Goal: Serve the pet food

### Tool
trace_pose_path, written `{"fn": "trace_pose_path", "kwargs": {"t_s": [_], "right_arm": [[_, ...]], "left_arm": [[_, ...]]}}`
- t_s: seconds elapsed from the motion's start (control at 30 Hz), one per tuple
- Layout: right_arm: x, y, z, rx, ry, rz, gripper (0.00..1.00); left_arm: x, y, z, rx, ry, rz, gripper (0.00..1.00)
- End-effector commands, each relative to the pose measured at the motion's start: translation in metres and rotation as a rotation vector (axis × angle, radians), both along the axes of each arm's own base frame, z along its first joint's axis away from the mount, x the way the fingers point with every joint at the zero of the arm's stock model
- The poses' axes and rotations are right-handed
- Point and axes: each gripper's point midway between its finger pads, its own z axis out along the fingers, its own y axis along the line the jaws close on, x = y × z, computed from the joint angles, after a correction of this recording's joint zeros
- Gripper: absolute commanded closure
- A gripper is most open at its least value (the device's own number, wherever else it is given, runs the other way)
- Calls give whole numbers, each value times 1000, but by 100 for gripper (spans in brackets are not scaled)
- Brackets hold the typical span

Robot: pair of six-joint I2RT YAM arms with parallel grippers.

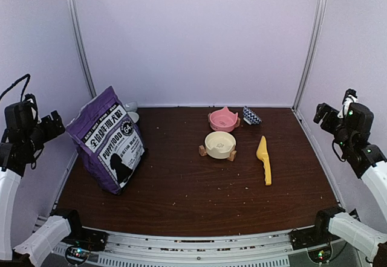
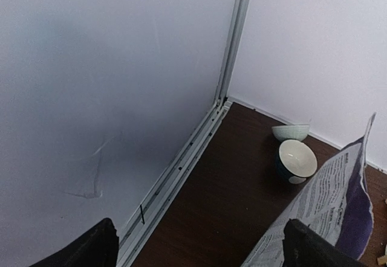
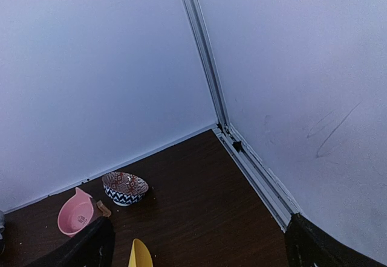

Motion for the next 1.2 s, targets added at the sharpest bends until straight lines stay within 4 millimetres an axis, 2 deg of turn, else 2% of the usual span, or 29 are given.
{"fn": "trace_pose_path", "kwargs": {"t_s": [0.0, 0.2, 0.37, 0.53, 0.67, 0.7, 0.83, 0.97, 1.17], "right_arm": [[-5, 3, -9, 68, 30, 12, 0], [3, 26, -19, 95, 92, 135, 0], [4, 47, -24, 191, 152, 240, 0], [9, 73, -44, 304, 224, 347, 0], [12, 86, -49, 307, 259, 389, 0], [12, 88, -50, 302, 261, 393, 0], [13, 94, -52, 300, 266, 406, 0], [14, 97, -55, 301, 267, 409, 0], [17, 111, -56, 280, 287, 429, 0]], "left_arm": [[6, -24, 15, -13, 19, -153, 2], [12, -42, 21, -44, 137, -258, 2], [24, -83, 29, -139, 147, -487, 2], [37, -92, 9, -176, 247, -542, 2], [47, -110, -5, -237, 296, -647, 3], [50, -114, -5, -244, 300, -669, 8], [51, -115, 0, -212, 291, -686, 38], [49, -116, 0, -184, 289, -709, 55], [46, -123, -7, -201, 313, -751, 99]]}}
